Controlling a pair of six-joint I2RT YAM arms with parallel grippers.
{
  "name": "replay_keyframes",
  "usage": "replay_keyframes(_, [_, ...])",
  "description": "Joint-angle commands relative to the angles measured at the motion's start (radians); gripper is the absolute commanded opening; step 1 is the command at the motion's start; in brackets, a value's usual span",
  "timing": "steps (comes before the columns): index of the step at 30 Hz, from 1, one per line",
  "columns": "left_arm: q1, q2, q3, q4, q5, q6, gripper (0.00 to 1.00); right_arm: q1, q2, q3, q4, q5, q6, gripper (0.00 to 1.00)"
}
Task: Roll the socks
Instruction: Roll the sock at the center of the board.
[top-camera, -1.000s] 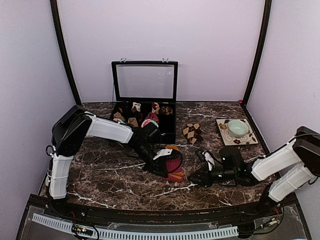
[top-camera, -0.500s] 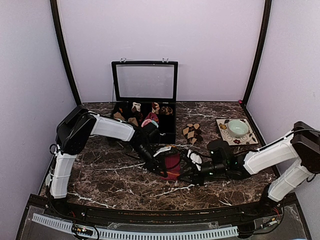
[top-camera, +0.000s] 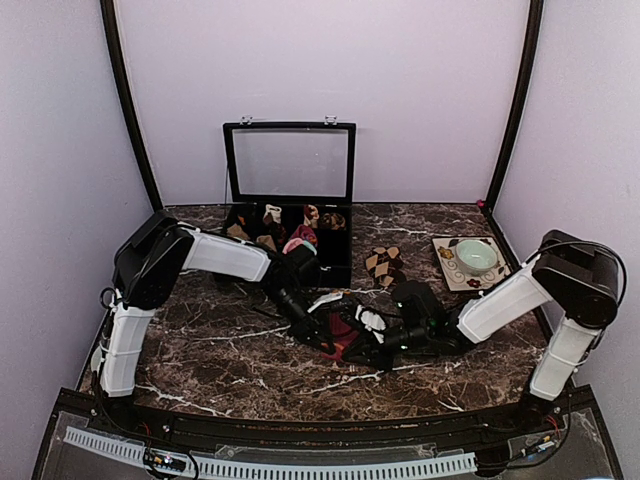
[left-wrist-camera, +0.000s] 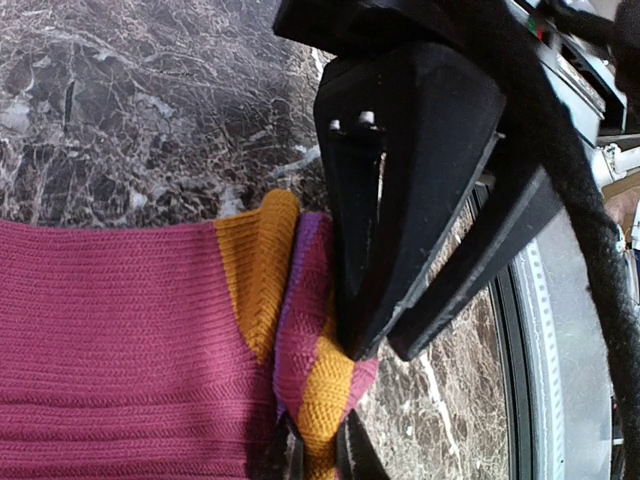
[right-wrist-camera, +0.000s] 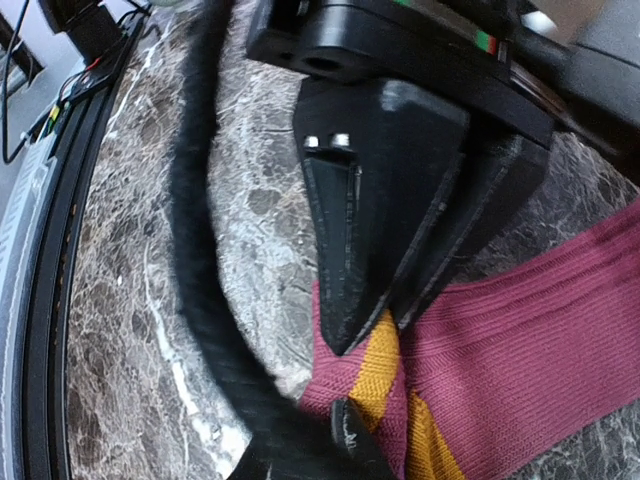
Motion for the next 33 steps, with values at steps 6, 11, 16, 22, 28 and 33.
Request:
replay_keyframes(6, [0.008,-0.008,-0.1,-0.015,-0.179,0.0,0.25,-0.05,0.065,-0.023,0.046,-0.015,0.102,0.0])
replay_keyframes(11, [0.007,-0.071,-0.133,-0.011,-0.179,0.038,0.34,-0.059,0.119,0.022,-0.048,-0.006,0.155,0.0])
replay_keyframes(16, [0.009,-0.196,-0.252,0.033,-0.235,0.135,0.41,-0.107,0.185,0.076,-0.149,-0.091,0.256,0.0])
replay_keyframes(22, [0.008,-0.359,-0.358,0.128,-0.293,0.231,0.42,-0.143,0.22,0.101,-0.214,-0.155,0.44,0.0])
replay_keyframes(28, [-0.04,-0.415,-0.367,0.146,-0.315,0.295,0.44,-0.157,0.184,-0.003,-0.133,-0.217,0.696,0.0])
replay_keyframes(33, [-0.135,-0.446,-0.39,0.202,-0.344,0.36,0.44,-0.154,0.124,-0.115,-0.025,-0.262,0.864,0.0])
